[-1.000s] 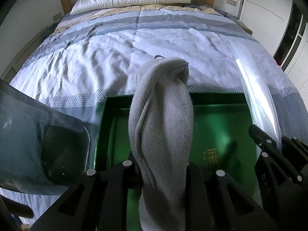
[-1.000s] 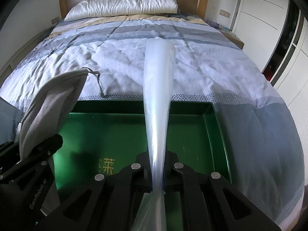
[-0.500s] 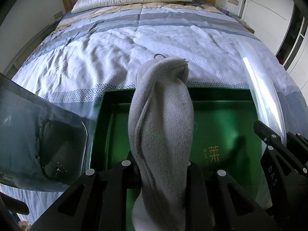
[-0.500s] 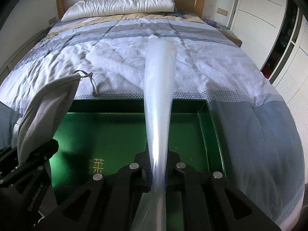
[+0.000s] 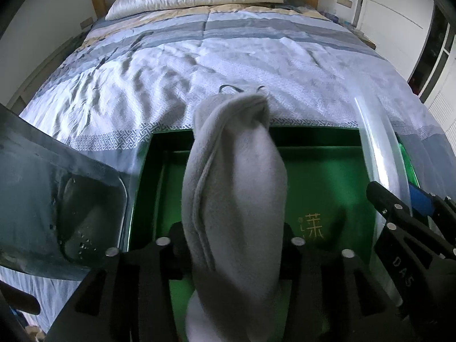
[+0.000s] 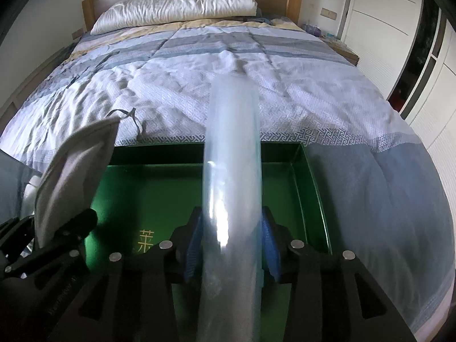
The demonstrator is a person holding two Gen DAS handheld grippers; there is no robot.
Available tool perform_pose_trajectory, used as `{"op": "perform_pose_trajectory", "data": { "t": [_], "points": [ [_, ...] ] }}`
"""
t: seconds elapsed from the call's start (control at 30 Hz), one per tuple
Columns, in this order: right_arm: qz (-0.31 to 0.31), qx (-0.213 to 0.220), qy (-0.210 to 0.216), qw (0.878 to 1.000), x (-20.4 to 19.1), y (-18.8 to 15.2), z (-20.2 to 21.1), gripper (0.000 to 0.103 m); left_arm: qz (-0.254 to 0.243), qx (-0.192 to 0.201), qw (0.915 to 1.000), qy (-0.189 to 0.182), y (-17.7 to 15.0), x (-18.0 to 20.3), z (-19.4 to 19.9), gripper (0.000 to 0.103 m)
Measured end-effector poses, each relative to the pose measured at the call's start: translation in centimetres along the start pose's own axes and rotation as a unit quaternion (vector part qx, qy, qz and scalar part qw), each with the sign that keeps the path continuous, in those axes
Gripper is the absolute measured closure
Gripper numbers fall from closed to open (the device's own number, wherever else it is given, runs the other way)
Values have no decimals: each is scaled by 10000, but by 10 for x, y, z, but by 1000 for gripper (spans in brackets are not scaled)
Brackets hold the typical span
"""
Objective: Organize soft objects
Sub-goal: 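Open the left gripper releasing the eye mask while the right gripper releases the tube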
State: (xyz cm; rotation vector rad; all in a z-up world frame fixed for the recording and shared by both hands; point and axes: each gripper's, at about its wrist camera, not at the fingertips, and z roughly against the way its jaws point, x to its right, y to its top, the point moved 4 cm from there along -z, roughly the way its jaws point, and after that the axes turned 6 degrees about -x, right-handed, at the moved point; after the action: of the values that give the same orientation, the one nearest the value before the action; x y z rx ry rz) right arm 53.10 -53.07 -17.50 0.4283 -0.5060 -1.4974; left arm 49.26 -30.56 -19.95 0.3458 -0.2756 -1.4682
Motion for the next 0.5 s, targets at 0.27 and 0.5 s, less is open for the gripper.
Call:
{"op": "perform_pose_trajectory", "data": {
  "t": [0.27, 0.5],
  "points": [
    [41, 160, -70, 9998, -1, 0, 13, 44, -32, 225, 9997, 72, 2, -1, 13, 35],
    [-37, 242, -197, 9995, 4, 0, 23, 36, -38, 389, 9992, 87, 4, -5, 23, 20]
  ]
}}
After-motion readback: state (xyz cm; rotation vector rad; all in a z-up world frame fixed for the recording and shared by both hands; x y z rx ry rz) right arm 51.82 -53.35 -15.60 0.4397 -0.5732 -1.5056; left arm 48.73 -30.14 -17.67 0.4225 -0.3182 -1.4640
